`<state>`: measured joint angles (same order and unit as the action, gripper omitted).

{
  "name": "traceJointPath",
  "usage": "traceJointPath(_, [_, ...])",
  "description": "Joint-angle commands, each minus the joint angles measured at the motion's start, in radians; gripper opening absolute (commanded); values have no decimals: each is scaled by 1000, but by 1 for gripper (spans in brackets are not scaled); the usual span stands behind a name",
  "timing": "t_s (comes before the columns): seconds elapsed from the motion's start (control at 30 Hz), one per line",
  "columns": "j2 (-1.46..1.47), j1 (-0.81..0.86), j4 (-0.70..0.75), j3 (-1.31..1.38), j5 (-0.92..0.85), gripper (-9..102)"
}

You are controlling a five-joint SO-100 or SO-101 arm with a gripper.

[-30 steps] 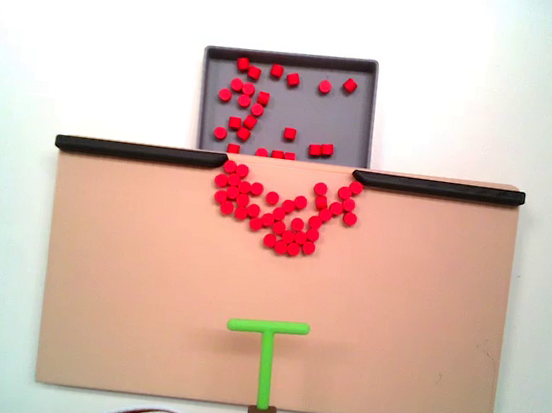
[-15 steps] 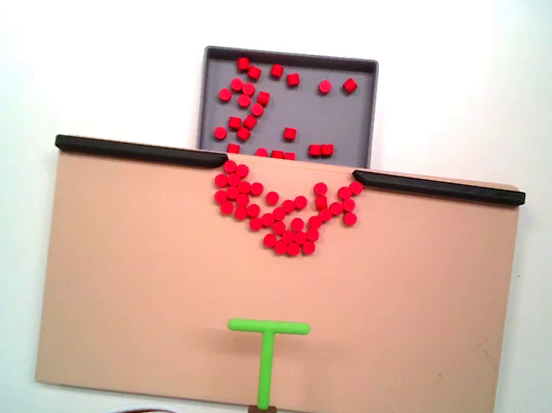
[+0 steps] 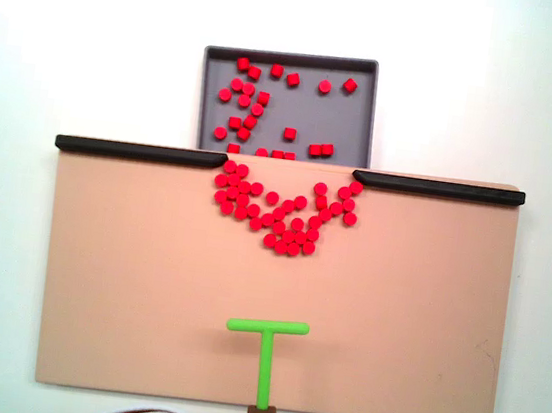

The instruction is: Push granules from bottom to the grey container

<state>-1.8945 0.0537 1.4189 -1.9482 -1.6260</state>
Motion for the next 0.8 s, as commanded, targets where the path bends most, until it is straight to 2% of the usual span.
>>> traceJointPath(0.0, [-29, 5, -2, 25, -9, 0])
traceJointPath(0.43, [-57, 0, -3, 11, -49, 0])
traceJointPath(0.77, [-37, -8, -5, 17, -6, 0])
